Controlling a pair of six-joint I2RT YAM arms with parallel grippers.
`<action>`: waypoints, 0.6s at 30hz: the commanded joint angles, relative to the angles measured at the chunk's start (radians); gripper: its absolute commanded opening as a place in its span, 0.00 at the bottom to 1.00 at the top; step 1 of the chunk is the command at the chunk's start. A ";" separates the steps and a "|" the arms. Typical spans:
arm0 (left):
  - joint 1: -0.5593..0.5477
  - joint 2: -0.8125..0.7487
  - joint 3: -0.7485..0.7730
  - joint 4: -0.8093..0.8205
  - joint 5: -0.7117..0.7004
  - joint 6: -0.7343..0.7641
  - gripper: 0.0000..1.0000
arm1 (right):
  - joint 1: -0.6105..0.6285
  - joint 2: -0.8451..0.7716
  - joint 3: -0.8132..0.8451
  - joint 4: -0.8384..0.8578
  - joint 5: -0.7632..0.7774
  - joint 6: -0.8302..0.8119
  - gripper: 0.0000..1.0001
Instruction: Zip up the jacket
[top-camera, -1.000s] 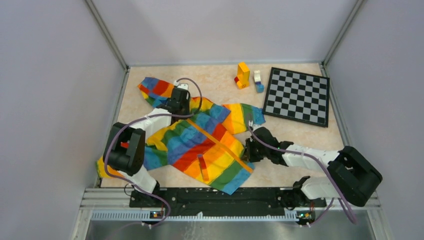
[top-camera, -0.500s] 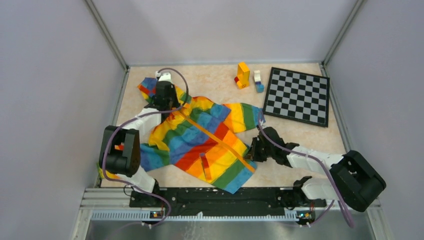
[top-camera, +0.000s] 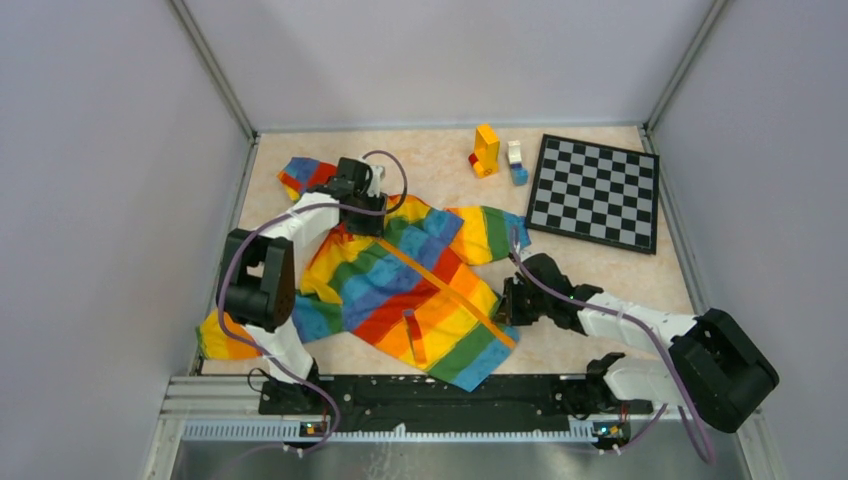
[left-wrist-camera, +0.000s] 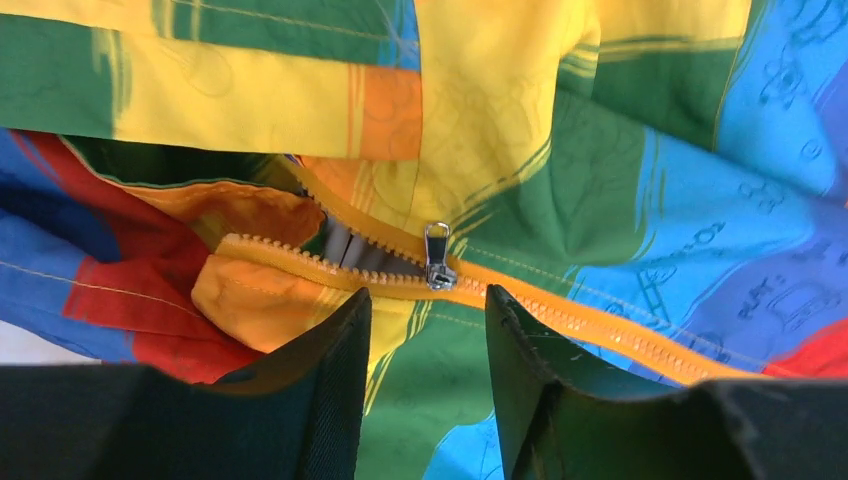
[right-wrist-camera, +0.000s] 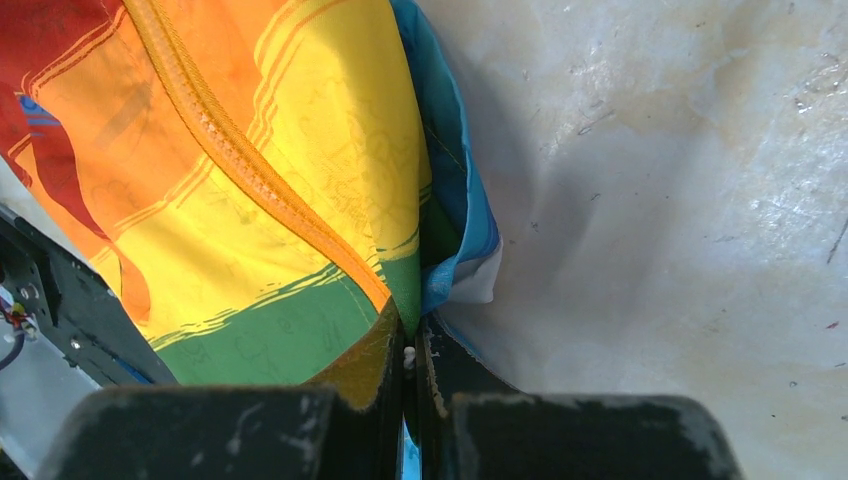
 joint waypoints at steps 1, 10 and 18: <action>0.005 0.033 0.077 -0.114 0.074 0.091 0.46 | -0.011 -0.013 0.018 -0.004 -0.010 -0.031 0.00; -0.018 0.110 0.146 -0.096 0.039 0.104 0.33 | -0.011 -0.007 0.005 0.011 -0.019 -0.032 0.00; -0.041 0.200 0.214 -0.139 -0.026 0.132 0.36 | -0.011 -0.003 0.003 0.010 -0.021 -0.035 0.00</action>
